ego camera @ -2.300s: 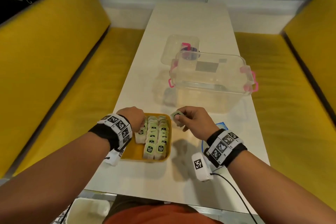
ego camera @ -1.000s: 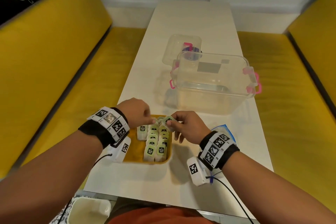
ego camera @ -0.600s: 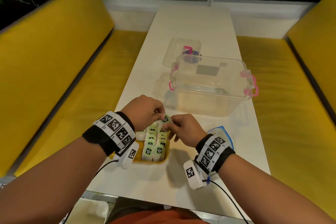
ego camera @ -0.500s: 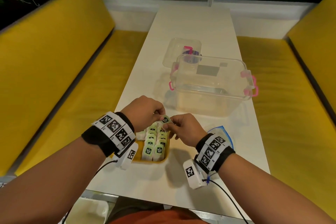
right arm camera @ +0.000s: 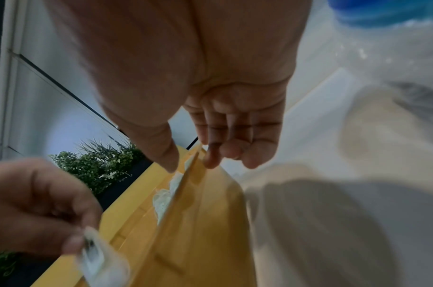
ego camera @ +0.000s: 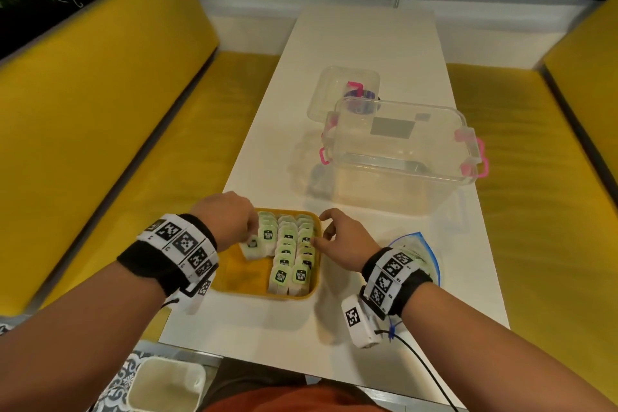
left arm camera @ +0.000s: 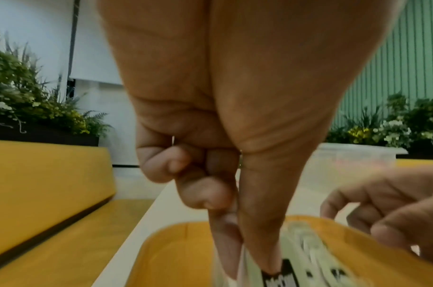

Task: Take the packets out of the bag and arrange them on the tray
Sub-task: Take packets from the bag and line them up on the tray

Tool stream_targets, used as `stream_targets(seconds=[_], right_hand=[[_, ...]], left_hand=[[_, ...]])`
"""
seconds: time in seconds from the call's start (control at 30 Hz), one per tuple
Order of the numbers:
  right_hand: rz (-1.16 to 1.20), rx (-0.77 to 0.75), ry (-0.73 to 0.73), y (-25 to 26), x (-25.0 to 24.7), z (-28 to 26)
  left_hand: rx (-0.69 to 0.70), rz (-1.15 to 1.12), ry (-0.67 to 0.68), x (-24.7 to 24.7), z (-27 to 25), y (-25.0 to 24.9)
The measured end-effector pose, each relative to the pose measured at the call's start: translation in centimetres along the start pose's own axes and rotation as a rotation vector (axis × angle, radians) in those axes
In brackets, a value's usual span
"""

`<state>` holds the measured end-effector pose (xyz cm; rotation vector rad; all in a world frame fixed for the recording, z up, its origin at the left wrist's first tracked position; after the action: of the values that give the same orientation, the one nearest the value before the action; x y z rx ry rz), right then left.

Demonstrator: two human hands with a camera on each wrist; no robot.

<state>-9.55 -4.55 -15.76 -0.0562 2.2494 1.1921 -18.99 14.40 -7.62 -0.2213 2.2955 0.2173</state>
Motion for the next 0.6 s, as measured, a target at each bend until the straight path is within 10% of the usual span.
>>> stream_targets(seconds=[0.2, 0.6], right_hand=[[0.019, 0.043, 0.026, -0.3, 0.7, 0.4], [0.035, 0.069, 0.023, 0.0, 0.8, 0.1]], left_hand=[[0.020, 0.056, 0.131, 2.5, 2.8, -0.8], [-0.035, 0.027, -0.025, 2.0, 4.7, -1.5]])
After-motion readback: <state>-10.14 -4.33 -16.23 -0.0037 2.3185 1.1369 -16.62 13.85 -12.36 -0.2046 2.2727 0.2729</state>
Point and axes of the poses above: each hand's wrist, its own z-axis towards the middle knuckle, its own x-axis out of the palm, y = z × x, the point moved 4 cm from there along z, towards the middle knuckle, and after that the axes turned 15 degrees about y, right-handed, at the moved point
